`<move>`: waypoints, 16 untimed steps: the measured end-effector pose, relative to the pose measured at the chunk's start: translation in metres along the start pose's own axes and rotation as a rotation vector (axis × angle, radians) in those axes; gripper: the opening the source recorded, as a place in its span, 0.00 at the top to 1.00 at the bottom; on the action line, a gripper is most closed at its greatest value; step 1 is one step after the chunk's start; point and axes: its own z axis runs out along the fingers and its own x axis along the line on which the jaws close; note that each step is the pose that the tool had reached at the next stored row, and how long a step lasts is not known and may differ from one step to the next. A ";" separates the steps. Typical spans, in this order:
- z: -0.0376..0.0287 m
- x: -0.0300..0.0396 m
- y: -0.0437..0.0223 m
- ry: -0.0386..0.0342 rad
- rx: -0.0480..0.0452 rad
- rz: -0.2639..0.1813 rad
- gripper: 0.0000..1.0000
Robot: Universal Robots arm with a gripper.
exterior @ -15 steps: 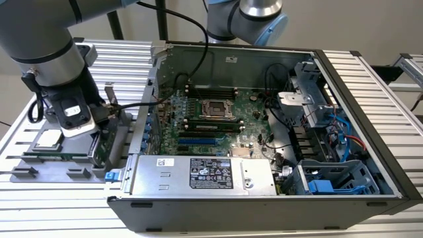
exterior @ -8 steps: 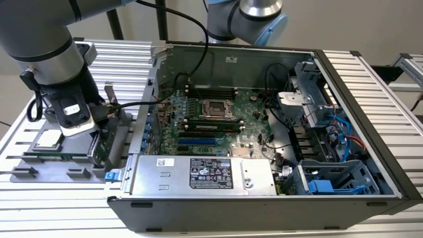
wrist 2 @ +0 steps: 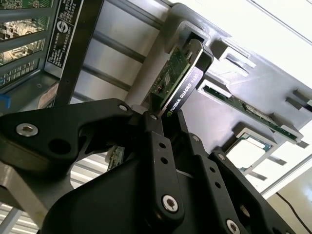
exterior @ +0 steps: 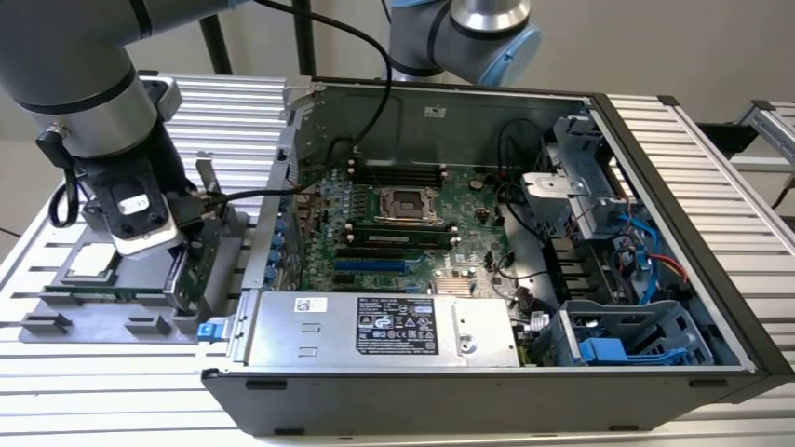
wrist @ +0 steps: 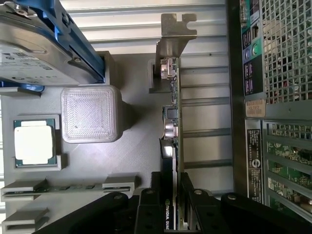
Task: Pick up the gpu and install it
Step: 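Pick up the gpu and move the gpu toward the slot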
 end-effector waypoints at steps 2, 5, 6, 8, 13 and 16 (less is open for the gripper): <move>-0.0002 0.0000 0.0000 -0.0001 -0.0001 0.000 1.00; -0.0011 0.0000 0.0001 0.0001 0.0001 0.000 1.00; -0.0014 0.0000 0.0001 0.0001 0.0001 0.000 1.00; -0.0020 -0.0001 0.0001 0.0000 0.0000 0.000 1.00; -0.0034 -0.0001 0.0002 0.0000 0.0000 0.000 1.00; -0.0043 -0.0001 0.0003 0.0001 0.0001 0.000 1.00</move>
